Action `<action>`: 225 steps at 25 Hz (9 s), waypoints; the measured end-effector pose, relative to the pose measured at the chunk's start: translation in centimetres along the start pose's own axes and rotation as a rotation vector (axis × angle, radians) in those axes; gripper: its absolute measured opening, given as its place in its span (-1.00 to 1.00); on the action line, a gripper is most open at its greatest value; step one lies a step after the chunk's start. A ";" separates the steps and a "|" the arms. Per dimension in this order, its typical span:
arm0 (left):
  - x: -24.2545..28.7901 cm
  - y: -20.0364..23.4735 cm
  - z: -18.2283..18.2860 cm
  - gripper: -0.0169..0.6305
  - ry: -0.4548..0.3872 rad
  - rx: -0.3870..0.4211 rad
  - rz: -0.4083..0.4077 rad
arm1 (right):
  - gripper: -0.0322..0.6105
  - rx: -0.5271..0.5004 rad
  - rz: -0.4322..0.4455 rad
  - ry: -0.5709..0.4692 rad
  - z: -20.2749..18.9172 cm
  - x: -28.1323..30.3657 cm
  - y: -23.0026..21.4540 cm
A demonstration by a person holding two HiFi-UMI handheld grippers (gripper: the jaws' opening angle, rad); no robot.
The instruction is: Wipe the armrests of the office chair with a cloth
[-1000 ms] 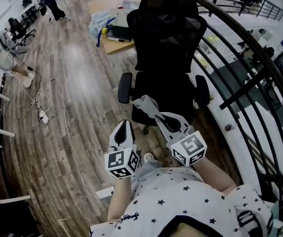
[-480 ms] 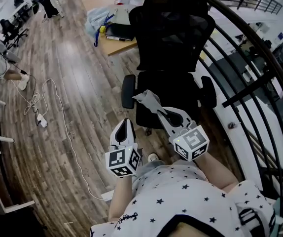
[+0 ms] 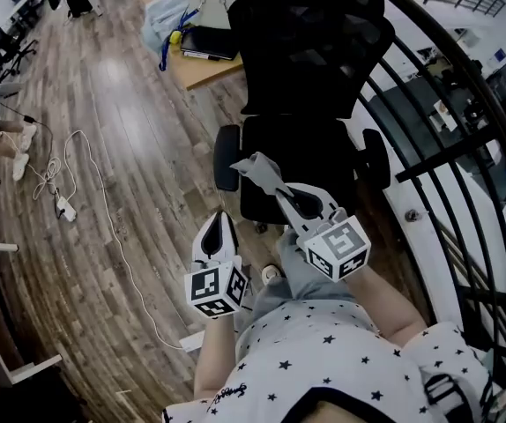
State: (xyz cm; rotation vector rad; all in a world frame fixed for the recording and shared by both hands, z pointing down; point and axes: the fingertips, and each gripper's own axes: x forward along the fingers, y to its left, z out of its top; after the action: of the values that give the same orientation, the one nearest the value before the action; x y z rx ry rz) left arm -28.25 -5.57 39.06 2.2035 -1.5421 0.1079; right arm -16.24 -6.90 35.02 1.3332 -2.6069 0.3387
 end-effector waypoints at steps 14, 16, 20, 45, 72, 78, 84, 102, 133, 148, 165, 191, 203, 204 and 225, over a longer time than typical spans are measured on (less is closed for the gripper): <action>5.3 4.1 -2.4 -0.93 0.054 -0.050 0.124 | -0.81 -0.050 0.049 0.053 -2.0 9.4 -6.5; 6.3 4.8 -2.8 -0.92 0.063 -0.065 0.138 | -0.81 -0.063 0.049 0.066 -2.5 11.1 -7.5; 8.2 5.9 -3.6 -0.93 0.078 -0.075 0.156 | -0.81 -0.080 0.057 0.089 -3.6 14.1 -9.0; 14.4 9.4 -8.9 -0.92 0.171 -0.163 0.251 | -0.81 -0.217 0.049 0.319 -14.4 29.8 -16.6; 14.6 10.4 -11.2 -0.92 0.210 -0.188 0.257 | -0.81 -0.233 0.102 0.528 -21.9 33.7 -15.1; 14.4 10.0 -11.3 -0.93 0.211 -0.192 0.252 | -0.81 -0.224 0.095 0.547 -22.0 33.9 -15.1; 14.1 9.2 -11.4 -0.93 0.211 -0.195 0.240 | -0.81 -0.243 0.097 0.569 -21.9 33.8 -14.9; 11.3 9.3 -11.7 -0.93 0.204 -0.199 0.242 | -0.81 -0.271 0.141 0.601 -22.9 31.9 -11.9; 6.5 8.6 -12.7 -0.92 0.199 -0.179 0.227 | -0.81 -0.272 0.207 0.612 -24.8 27.2 -5.3; 3.7 7.4 -13.5 -0.93 0.201 -0.165 0.201 | -0.81 -0.270 0.225 0.609 -25.9 24.2 -1.8; 0.8 7.0 -14.3 -0.93 0.199 -0.160 0.183 | -0.81 -0.257 0.213 0.605 -26.8 21.6 0.7; -1.4 7.2 -12.0 -0.93 0.154 -0.133 0.156 | -0.81 -0.266 0.214 0.529 -23.6 17.9 3.8; -2.0 5.2 -9.3 -0.93 0.117 -0.113 0.135 | -0.81 -0.182 0.164 0.381 -17.1 10.1 4.4; -2.1 4.8 -9.1 -0.92 0.114 -0.110 0.130 | -0.81 -0.176 0.160 0.370 -16.8 9.2 4.4; -2.5 -8.5 -7.2 -0.93 0.045 -0.043 0.104 | -0.81 -0.164 0.148 0.143 -9.5 -7.8 -0.2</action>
State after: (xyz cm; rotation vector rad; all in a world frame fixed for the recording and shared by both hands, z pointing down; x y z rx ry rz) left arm -20.15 1.87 42.13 2.0738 -1.6193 0.1535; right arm -10.95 1.78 41.93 1.0281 -2.5569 0.2276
